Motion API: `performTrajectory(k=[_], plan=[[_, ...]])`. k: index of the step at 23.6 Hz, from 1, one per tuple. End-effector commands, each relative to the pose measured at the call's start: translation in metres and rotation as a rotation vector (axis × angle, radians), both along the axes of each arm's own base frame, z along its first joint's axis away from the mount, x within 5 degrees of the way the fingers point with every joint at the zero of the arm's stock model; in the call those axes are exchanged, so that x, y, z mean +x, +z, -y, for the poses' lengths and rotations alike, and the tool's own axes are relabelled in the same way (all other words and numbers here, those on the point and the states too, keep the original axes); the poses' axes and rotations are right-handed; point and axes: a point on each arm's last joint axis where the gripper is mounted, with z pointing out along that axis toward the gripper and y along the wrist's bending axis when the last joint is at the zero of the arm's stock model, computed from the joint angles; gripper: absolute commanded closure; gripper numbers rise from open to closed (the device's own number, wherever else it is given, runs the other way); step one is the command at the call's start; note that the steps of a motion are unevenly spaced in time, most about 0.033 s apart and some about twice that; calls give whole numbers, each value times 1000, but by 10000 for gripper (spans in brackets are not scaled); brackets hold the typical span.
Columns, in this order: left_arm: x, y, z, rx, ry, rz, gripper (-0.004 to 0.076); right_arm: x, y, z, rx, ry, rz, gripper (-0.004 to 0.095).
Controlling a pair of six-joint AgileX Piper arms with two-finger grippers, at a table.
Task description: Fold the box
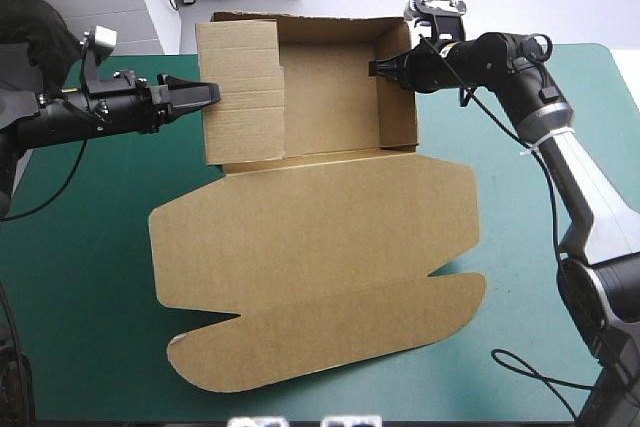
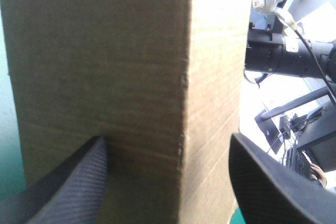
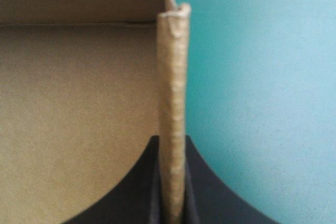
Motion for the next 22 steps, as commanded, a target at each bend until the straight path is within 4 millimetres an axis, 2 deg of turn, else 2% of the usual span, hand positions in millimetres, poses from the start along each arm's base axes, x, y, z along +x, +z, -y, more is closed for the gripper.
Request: performTrajectory(k=[1,10,13,17,22], plan=[[-18,22,8,-47,-71,58,236,-13,36,-2,80,-20,124,915],[-14,5,0,164,-12,28,236,-26,40,-35,9,22,176,904],[-12,1,-3,230,14,20,237,-38,54,-52,-23,33,225,904],[-8,-6,-3,307,88,-27,241,-52,72,-63,-47,43,245,903],[-2,-7,-7,336,173,-34,249,-66,80,-76,-38,82,229,903]])
